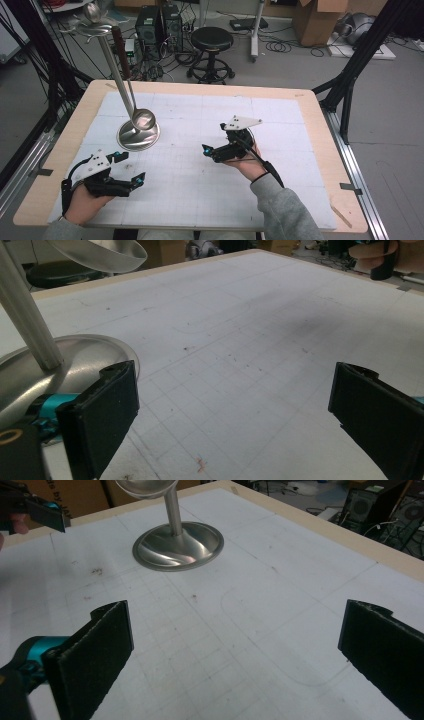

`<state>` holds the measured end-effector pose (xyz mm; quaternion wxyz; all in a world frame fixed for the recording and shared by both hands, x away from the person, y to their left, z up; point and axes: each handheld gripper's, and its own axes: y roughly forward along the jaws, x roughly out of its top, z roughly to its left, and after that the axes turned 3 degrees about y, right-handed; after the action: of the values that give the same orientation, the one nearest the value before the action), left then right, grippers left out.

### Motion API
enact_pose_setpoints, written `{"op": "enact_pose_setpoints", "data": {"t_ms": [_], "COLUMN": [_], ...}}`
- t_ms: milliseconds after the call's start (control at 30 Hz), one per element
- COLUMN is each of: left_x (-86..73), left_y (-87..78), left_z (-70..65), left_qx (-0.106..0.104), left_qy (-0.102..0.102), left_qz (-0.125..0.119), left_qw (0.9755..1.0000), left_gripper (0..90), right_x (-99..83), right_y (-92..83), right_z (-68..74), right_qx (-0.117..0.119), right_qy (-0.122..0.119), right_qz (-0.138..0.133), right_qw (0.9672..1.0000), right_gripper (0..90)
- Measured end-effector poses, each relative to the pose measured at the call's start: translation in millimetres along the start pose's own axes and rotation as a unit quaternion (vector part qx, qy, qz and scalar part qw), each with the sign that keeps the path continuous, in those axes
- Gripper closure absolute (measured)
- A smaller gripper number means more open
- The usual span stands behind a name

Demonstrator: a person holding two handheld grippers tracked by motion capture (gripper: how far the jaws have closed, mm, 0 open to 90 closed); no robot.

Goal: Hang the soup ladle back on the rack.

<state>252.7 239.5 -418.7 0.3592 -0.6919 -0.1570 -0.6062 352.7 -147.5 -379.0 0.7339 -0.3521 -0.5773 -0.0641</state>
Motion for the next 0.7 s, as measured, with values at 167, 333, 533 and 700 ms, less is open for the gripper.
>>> {"op": "enact_pose_setpoints", "data": {"t_ms": [167,333,533,700], "left_x": [0.3,0.8,0.7,0.8], "left_y": [-0.4,-1.0,-1.2,-1.1], "left_z": [0.3,0.5,1.4,1.4], "left_qx": [-0.002,-0.001,0.000,-0.001], "left_qy": [0.001,0.000,-0.001,0.000], "left_qz": [-0.001,-0.004,-0.005,-0.005], "left_qw": [1.0000,1.0000,1.0000,1.0000], "left_gripper": [6.6,6.6,6.6,6.6], "right_x": [-10.9,-21.5,-29.2,-35.8], "right_y": [-8.5,-16.9,-32.1,-44.0], "right_z": [-3.3,-8.1,-16.0,-19.3], "right_qx": [-0.007,0.002,0.010,0.010], "right_qy": [0.005,0.014,0.032,0.036], "right_qz": [0.005,-0.001,-0.028,-0.042], "right_qw": [1.0000,0.9999,0.9991,0.9984], "right_gripper": [0.1,0.1,0.1,0.1]}}
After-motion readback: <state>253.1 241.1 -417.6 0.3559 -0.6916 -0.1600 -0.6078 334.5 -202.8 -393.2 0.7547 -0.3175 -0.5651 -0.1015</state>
